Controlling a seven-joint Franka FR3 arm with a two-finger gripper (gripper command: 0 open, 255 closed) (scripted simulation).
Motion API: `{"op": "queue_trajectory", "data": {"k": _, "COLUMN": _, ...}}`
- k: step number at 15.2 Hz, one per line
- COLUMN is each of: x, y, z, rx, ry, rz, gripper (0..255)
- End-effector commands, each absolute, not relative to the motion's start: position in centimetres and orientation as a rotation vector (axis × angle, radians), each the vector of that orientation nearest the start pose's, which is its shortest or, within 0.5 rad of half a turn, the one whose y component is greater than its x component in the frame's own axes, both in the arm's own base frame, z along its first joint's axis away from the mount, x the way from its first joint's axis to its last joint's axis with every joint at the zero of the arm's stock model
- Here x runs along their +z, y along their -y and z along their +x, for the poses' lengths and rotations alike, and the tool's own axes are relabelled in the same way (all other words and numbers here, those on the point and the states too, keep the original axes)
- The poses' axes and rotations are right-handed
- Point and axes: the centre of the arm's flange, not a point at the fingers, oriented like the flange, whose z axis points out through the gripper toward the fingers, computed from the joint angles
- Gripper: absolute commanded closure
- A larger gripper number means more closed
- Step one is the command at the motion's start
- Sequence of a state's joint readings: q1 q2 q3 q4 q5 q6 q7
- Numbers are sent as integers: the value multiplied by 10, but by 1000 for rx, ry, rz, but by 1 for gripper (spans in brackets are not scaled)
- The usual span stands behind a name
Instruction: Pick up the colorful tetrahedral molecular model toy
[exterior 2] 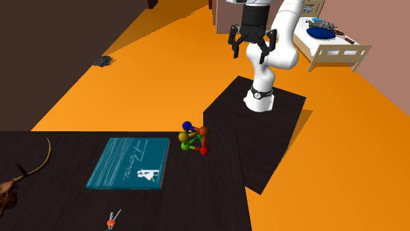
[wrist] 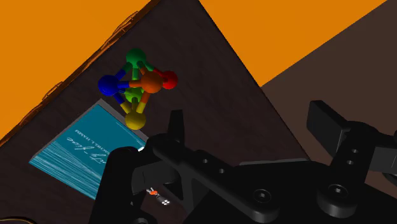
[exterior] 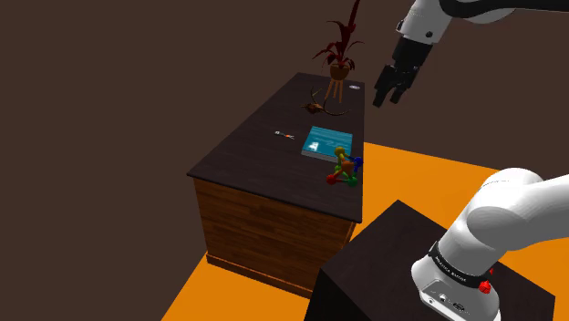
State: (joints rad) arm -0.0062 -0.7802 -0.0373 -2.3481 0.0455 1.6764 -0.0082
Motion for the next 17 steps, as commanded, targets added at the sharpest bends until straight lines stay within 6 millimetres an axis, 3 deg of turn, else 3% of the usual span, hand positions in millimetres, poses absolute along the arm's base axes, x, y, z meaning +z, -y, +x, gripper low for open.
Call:
{"op": "queue_trajectory", "data": {"k": 1, "x": 602, "y": 13, "z": 319, "rx": -168, "ry": -43, "rz": -3067, "gripper": 0}}
{"op": "queue_trajectory", "data": {"k": 17, "x": 438, "y": 130, "z": 395, "rx": -157, "ry": -189, "rz": -3012, "gripper": 0}}
